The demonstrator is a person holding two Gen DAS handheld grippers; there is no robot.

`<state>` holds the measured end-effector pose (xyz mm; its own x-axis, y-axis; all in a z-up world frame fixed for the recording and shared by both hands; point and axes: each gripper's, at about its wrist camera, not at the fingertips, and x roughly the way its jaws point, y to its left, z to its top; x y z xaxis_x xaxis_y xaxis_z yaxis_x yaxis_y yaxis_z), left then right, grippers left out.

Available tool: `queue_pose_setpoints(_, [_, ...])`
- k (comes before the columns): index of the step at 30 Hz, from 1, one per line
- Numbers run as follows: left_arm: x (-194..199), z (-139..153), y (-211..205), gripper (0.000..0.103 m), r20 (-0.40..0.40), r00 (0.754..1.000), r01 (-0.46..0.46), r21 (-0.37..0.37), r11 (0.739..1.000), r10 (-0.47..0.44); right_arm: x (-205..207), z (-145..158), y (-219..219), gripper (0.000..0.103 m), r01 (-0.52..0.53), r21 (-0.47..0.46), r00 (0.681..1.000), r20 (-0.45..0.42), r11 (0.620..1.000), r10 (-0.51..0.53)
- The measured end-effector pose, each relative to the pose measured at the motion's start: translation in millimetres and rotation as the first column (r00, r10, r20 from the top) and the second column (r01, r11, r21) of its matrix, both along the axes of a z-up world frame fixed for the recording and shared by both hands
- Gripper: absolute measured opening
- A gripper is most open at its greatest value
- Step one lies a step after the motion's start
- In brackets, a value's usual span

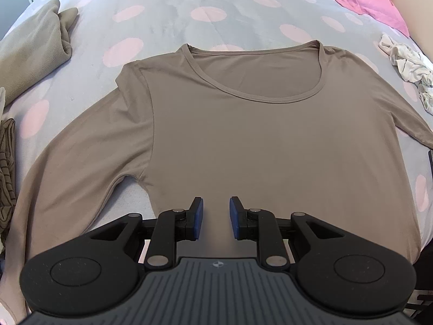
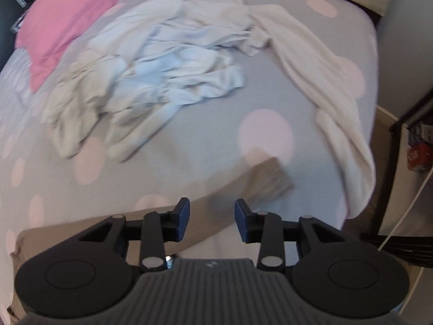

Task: Fold clothes
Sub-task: 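Move the right tool to the sleeve cuff and close on it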

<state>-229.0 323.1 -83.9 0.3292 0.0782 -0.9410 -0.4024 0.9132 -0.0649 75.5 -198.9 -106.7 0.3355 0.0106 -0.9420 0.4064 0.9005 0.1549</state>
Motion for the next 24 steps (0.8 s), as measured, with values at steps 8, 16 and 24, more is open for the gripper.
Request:
queue_pose_setpoints(8, [2.6,-7.2,-1.2,0.019,-0.030,1.000,0.007,0.006,1.000,-0.007,0.3,-26.2,-40.6,0.039,0.183,0.036,0.979,-0.096,0.982,-0.179])
queue_pose_setpoints(16, [4.9,-16.2,-4.7,0.019,-0.058,0.998,0.028,0.018,0.999,-0.027,16.7,-30.0,-41.5,0.021,0.163,0.029,0.983,-0.087,0.986,-0.160])
queue_pose_setpoints(24, [4.8,-18.7,-8.2,0.019,-0.063,0.997,0.046,0.034,0.998,-0.044,16.6,-24.0,-30.2,0.004,0.103,-0.001,0.993,-0.052,0.995,-0.103])
